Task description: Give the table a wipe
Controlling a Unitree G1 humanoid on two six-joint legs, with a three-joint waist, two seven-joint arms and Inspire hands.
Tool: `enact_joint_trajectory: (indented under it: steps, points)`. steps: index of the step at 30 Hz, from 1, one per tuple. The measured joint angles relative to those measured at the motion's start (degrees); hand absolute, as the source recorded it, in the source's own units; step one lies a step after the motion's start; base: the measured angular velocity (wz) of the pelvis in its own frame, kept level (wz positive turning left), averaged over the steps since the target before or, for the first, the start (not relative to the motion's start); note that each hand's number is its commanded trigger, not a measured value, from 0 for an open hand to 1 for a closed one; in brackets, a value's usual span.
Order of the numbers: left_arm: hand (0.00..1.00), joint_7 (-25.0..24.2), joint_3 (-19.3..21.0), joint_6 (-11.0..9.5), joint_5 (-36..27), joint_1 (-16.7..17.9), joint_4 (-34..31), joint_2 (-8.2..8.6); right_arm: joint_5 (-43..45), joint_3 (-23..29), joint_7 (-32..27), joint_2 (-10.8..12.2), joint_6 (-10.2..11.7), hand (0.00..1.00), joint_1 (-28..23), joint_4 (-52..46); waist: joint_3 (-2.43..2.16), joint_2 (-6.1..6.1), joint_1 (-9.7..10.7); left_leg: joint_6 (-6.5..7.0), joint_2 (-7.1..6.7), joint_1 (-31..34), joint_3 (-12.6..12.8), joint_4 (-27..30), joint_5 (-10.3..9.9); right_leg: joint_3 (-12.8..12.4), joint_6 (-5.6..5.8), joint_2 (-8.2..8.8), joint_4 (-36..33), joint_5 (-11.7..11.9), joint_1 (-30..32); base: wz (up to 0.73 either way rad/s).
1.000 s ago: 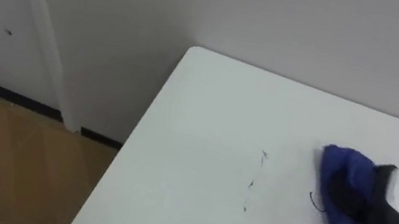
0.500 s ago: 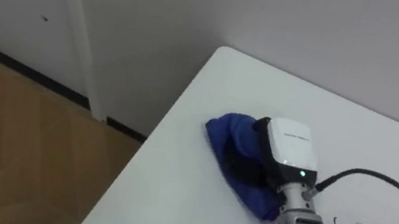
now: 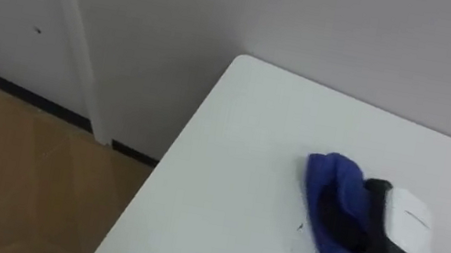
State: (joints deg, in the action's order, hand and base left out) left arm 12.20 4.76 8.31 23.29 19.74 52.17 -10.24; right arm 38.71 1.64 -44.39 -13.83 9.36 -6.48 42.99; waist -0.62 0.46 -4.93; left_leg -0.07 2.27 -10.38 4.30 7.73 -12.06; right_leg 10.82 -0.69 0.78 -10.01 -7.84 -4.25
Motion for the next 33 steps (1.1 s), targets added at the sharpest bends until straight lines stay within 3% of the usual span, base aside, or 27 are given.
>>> enact_joint_trajectory:
  steps: [1, 2, 5, 11, 15, 21, 22, 23, 26, 29, 33]
  points:
    - [0.00, 0.2, 0.3, 0.0, 0.0, 0.2, 0.0, 0.01, -1.7, 1.5, -0.9, -0.6, 0.0, 1.00, -0.3, 2.0, 0.05, -0.07, 1.1, 0.10, 0.00, -0.3, 0.1, 0.1, -0.4, -0.1, 0.15, 0.05, 0.0, 0.0, -0.6, 0.00]
    - [0.00, 0.2, 0.6, 0.0, 0.2, 0.8, 0.1, 0.12, -3.2, 3.1, -1.5, -1.0, 0.1, 1.00, -1.2, 3.0, -0.23, -0.19, 1.7, 0.21, -0.04, -0.6, 0.3, 0.2, -0.7, -0.3, 0.28, 0.09, -0.2, -0.1, -0.9, -0.03]
    - [0.00, 0.1, 2.1, 0.0, 2.3, 1.4, 0.0, 0.21, -3.5, 7.0, -2.6, -1.1, 0.1, 1.00, -3.5, 3.6, -0.36, -0.48, 2.2, 0.34, -0.11, -1.0, 0.6, 0.2, -0.8, -0.6, 0.43, 0.16, -0.7, -0.2, -0.9, -0.08]
    - [0.00, 0.1, 2.9, 0.0, 2.2, 2.2, -2.8, 0.73, -3.4, 8.5, -3.5, -1.2, 0.0, 1.00, -4.8, 3.7, -0.53, -0.58, 3.3, 0.40, -0.25, -1.3, 0.6, 0.3, -0.8, -0.6, 0.45, 0.20, -0.7, -0.1, -1.1, 0.00]
    - [0.00, 0.4, 1.8, -0.1, 2.2, 1.6, -2.7, 0.72, -2.3, 7.9, -3.0, -1.0, -1.7, 1.00, -4.6, 2.9, -0.56, -0.42, 2.7, 0.31, -0.08, -2.1, 0.8, 0.4, -0.9, -0.7, 0.43, 0.01, -0.7, -0.1, -1.8, -0.04]
    - [0.00, 1.1, -2.9, 0.5, 1.9, 0.9, -1.0, 1.35, -2.2, 3.9, -1.6, 0.2, -9.0, 1.00, -3.4, -3.2, -0.48, -0.19, 0.7, 0.07, 0.30, -2.4, 2.0, 0.0, -1.0, -1.6, -0.08, -0.49, -0.8, 0.2, -1.2, -0.18]
    - [0.00, 1.1, -3.1, 0.8, 1.9, 0.6, -0.8, 1.80, -2.1, 3.3, -0.4, 0.7, -10.8, 1.00, -3.3, -5.4, -0.42, -0.09, -0.3, 0.03, 0.34, -2.2, 2.0, -0.1, -1.0, -2.3, -0.19, -0.75, -0.9, 0.3, -0.9, -0.31]
    - [0.00, 1.1, -3.4, 1.3, 1.9, 0.4, -0.4, 2.01, -1.0, 1.6, 0.7, 0.9, -12.1, 1.00, -2.5, -6.8, -0.06, -0.10, -0.7, 0.01, 0.41, -2.1, 1.9, -0.1, -1.0, -2.6, -0.41, -0.93, -0.9, 0.4, -0.5, -0.31]
    - [0.00, 1.1, -5.0, 1.7, 1.5, -0.2, 0.7, 2.12, 4.6, -3.7, 4.8, 1.5, -14.6, 1.00, -0.3, -11.3, 0.41, -0.09, -2.6, -0.06, 0.47, -1.0, 1.7, -0.1, -1.0, -2.2, -0.72, -1.10, -1.8, 0.6, 1.4, -0.26]
    - [0.00, 1.0, -7.6, 1.8, 1.1, -0.8, 0.6, 2.17, 11.1, -10.9, 10.0, 2.4, -15.6, 1.00, 4.4, -14.6, 1.03, -0.27, -3.7, -0.26, 0.58, 0.2, 1.4, -0.1, -0.9, -1.5, -1.00, -1.16, -2.1, 0.7, 2.7, -0.06]
    - [0.00, 0.5, -8.5, 1.8, 1.0, -1.1, 0.6, 2.41, 13.9, -15.9, 13.5, 4.2, -15.7, 1.00, 9.0, -14.6, 1.13, -0.49, -5.1, -0.36, 0.59, 0.9, 0.2, 0.1, -0.8, -0.3, -1.10, -0.95, -2.5, 0.3, 3.2, 0.18]
